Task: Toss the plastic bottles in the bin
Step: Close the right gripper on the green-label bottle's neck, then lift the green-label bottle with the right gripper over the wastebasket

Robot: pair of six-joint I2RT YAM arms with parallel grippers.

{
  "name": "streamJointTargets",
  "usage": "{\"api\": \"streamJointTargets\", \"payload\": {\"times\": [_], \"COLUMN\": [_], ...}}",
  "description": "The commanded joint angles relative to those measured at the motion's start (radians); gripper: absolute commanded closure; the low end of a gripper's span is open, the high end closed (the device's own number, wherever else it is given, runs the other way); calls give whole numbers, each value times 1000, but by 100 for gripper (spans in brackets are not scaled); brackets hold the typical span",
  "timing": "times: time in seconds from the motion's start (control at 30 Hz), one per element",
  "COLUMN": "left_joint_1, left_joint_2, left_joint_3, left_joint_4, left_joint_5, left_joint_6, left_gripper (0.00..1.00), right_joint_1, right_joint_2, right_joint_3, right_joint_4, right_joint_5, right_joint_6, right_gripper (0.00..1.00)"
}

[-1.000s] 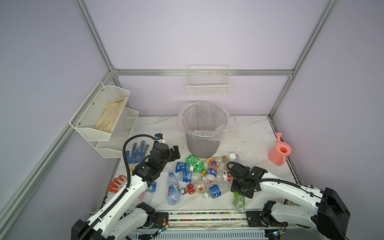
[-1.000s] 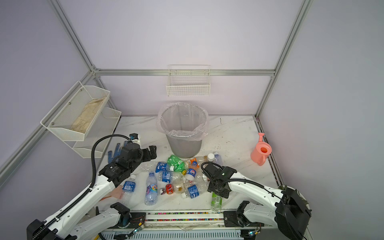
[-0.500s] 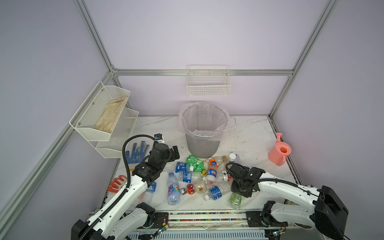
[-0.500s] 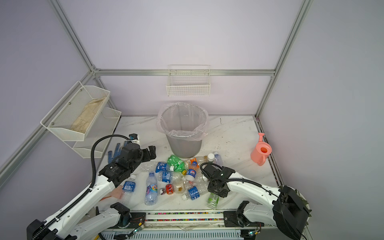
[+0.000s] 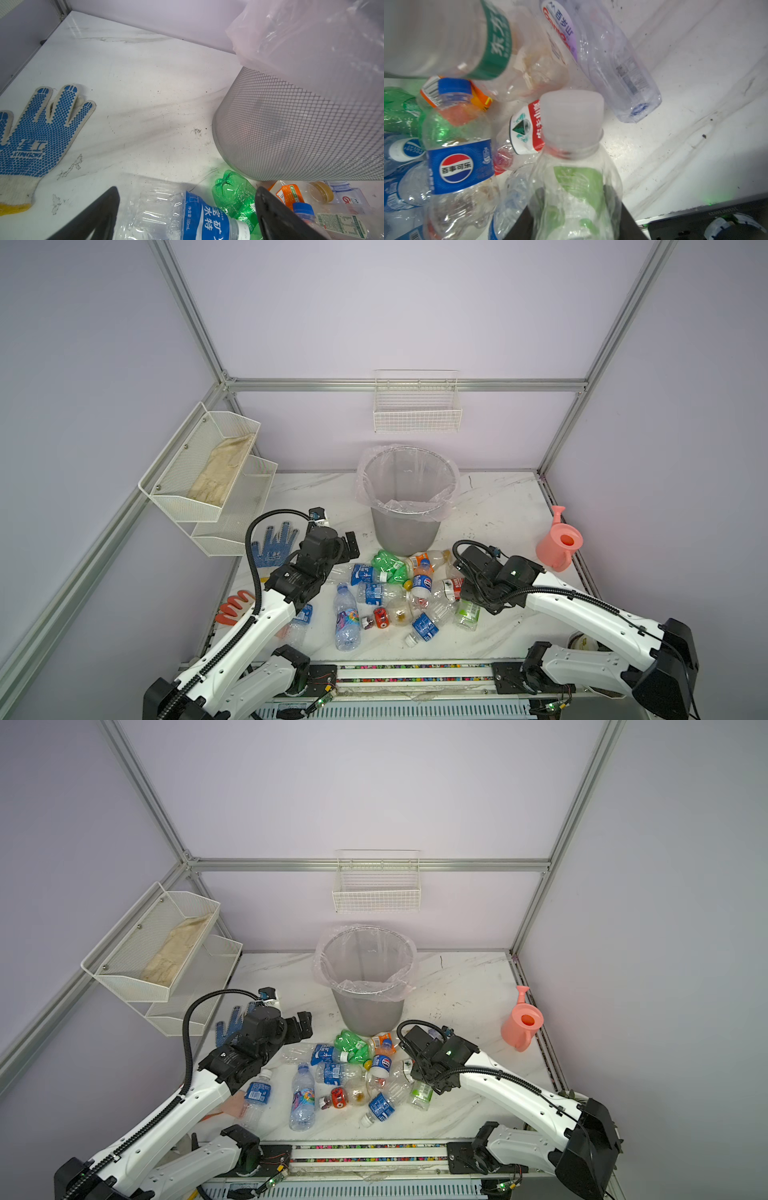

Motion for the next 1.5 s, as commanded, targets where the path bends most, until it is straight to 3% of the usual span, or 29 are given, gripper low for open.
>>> {"api": "streamJointTargets", "payload": {"times": [0.0,0.23,0.43,0.67,1.07,1.47], "left_joint_1": [-4,-3,-3,-5,-45,-58], "left_joint_2": [-21,-24,-20,-21,-40,-101], "left_joint_3": [-25,-12,5,30,78,56], "left_joint_4": [13,8,7,5,-52,-79], "left_joint_5": [7,16,38,104,125,138], "left_joint_6": [-9,-9,-16,-4,-18,22], "left_gripper": [0,0,0,0,0,0], "right_joint_1": [4,4,4,4,3,3], "right_joint_2": [8,51,86,202,331,435], "right_joint_3": [86,244,366,571,888,1181], "right_joint_4": [-86,-99,90,171,374,378], "right_joint_5": [75,185,238,359,409,499], "right_joint_6": [-23,-76,-192,-329,-630,-828], "right_gripper": [98,98,97,96,94,93]}}
